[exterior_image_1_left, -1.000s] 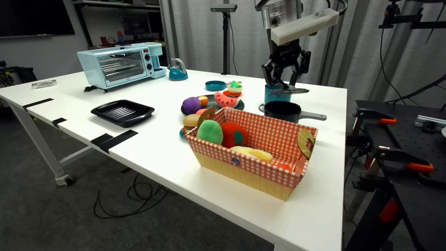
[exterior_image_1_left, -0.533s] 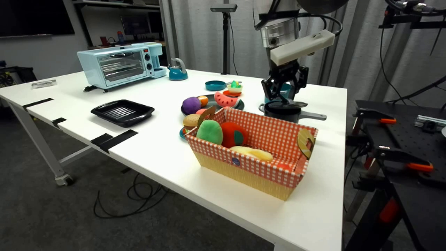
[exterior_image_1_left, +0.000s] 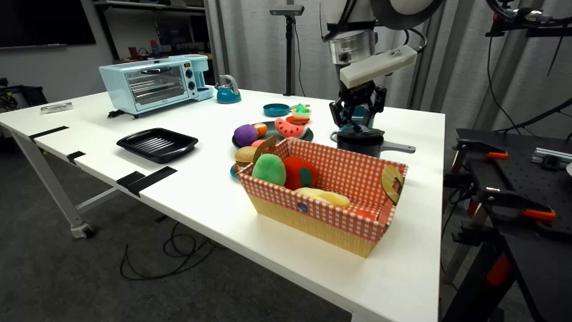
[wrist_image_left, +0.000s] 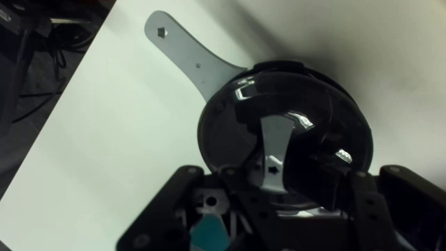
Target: Pick the lid on the blue pot and put it on the black pot
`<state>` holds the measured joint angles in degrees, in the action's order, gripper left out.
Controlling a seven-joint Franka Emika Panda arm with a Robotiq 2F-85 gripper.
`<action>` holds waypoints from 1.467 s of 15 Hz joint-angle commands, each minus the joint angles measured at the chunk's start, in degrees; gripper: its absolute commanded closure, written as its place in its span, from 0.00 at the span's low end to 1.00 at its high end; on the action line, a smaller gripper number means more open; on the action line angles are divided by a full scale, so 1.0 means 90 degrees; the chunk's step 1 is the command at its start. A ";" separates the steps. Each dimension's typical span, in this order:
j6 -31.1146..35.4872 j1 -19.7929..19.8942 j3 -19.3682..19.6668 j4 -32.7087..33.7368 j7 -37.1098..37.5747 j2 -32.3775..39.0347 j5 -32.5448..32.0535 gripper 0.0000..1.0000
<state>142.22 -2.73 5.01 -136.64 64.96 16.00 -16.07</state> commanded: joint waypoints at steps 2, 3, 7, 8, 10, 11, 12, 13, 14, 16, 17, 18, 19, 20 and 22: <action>0.0111 -0.0150 0.0243 0.0204 0.0095 0.0124 -0.0224 0.95; 0.0105 -0.0148 0.0243 0.0221 0.0079 0.0140 -0.0199 0.95; 0.0114 -0.0184 0.0242 0.0264 0.0083 0.0236 -0.0165 0.95; 0.0105 -0.0193 0.0238 0.0268 0.0079 0.0259 -0.0145 0.95; 0.0089 -0.0217 0.0247 0.0274 0.0075 0.0297 -0.0129 0.95; 0.0067 -0.0228 0.0254 0.0282 0.0077 0.0310 -0.0120 0.55; 0.0059 -0.0235 0.0263 0.0288 0.0066 0.0319 -0.0129 0.54; 0.0060 -0.0236 0.0270 0.0291 0.0053 0.0312 -0.0132 0.49; 0.0058 -0.0254 0.0275 0.0280 0.0064 0.0299 -0.0142 0.41; 0.0057 -0.0273 0.0285 0.0269 0.0079 0.0288 -0.0148 0.25; 0.0048 -0.0286 0.0283 0.0264 0.0083 0.0275 -0.0148 0.18; 0.0043 -0.0297 0.0282 0.0263 0.0086 0.0267 -0.0151 0.09; 0.0041 -0.0310 0.0286 0.0262 0.0097 0.0258 -0.0163 0.02; 0.0036 -0.0320 0.0285 0.0264 0.0099 0.0250 -0.0164 0.00; 0.0033 -0.0316 0.0299 0.0273 0.0081 0.0240 -0.0174 0.00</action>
<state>142.21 -4.46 6.58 -134.48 65.05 18.13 -16.57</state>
